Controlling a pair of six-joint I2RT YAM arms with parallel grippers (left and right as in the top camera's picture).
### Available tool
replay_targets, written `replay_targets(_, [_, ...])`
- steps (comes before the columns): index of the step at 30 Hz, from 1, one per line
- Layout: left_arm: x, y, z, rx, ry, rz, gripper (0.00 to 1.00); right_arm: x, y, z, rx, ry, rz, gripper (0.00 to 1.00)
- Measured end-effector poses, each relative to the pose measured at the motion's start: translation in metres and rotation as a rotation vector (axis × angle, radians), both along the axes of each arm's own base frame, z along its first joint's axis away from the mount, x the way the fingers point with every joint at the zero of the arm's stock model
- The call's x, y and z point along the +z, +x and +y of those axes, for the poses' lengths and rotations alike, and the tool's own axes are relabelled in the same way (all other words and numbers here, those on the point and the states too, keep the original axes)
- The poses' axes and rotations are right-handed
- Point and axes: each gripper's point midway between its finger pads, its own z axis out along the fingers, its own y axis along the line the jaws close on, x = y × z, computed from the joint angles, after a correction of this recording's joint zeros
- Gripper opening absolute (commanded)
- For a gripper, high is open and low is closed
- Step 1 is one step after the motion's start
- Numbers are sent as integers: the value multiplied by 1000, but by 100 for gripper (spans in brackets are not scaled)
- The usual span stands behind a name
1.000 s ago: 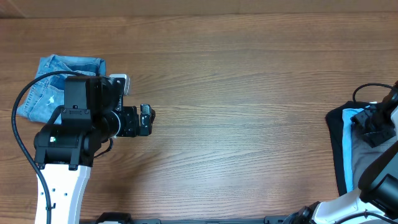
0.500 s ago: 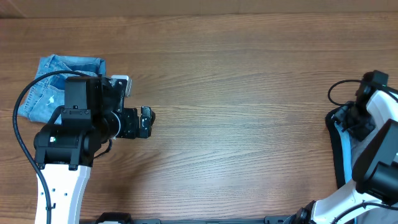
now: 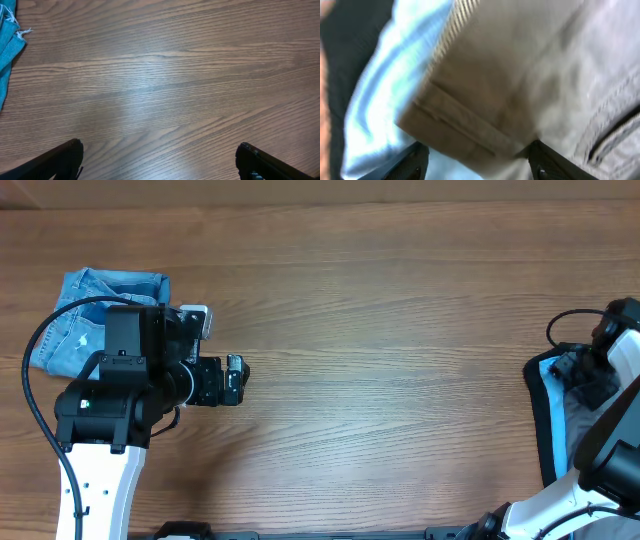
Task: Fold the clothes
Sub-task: 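Grasp the grey shorts from the pile with the right gripper, then pull the grey shorts left onto the table center with the right gripper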
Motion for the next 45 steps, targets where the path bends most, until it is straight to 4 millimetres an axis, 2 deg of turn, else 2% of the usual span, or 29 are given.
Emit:
replay_targets(4, [0, 0, 0, 0, 0, 0, 100, 3, 14, -11, 7, -48, -53, 66])
replay_targets(10, [0, 1, 0, 0, 0, -3, 100, -7, 13, -16, 7, -67, -19, 63])
replay_targets(11, [1, 1, 0, 0, 0, -5, 100, -9, 13, -16, 12, -75, -6, 58])
replay_targets(12, [1, 1, 0, 0, 0, -7, 100, -9, 14, -15, 18, -79, -1, 47])
replay_targets(13, [1, 2, 0, 0, -1, -10, 100, -9, 13, -16, 16, -86, 4, 41])
replay_targets(15, [1, 2, 0, 0, -1, -10, 100, -8, 11, -18, 18, -104, 20, 17])
replay_targets(17, [1, 2, 0, 0, -1, -10, 100, -5, 11, -20, 14, -117, 26, 4])
replay_targets(22, [1, 1, 0, 0, 0, -7, 100, 9, 12, -20, -8, -95, 46, 4])
replay_targets(26, [0, -1, 0, 0, 1, 4, 100, 37, 20, -25, -25, -95, 37, 4])
replay_targets(29, [0, -1, 0, 0, 0, 5, 100, 74, 30, -30, -35, -112, -14, 4])
replay_targets(32, [-1, -2, 0, 0, 1, 7, 100, 129, 44, -30, -18, -116, -123, 4])
replay_targets(33, [-1, -2, 0, 0, 1, 8, 100, 158, 53, -27, 2, -122, -198, 4])
replay_targets(34, [-1, -2, 0, 0, 1, 8, 100, 183, 59, -22, 27, -126, -259, 4])
replay_targets(35, [-1, -2, 0, 0, 1, 8, 100, 223, 70, -6, 79, -131, -356, 4])
replay_targets(37, [-1, -2, 0, 0, 1, 8, 100, 259, 82, 20, 152, -133, -451, 4])
replay_targets(39, [0, -2, 0, 0, 1, 7, 100, 302, 97, 70, 284, -124, -565, 4])
replay_targets(40, [1, -1, 0, 0, 1, 5, 100, 316, 104, 100, 359, -109, -604, 4])
replay_targets(41, [7, 0, 0, 0, 0, -10, 100, 324, 109, 134, 444, -81, -630, 4])
replay_targets(42, [14, 1, 0, 1, 0, -24, 100, 325, 112, 157, 499, -59, -636, 4])
replay_targets(45, [50, 5, 2, 9, 8, -104, 100, 317, 118, 228, 665, 15, -622, 4])
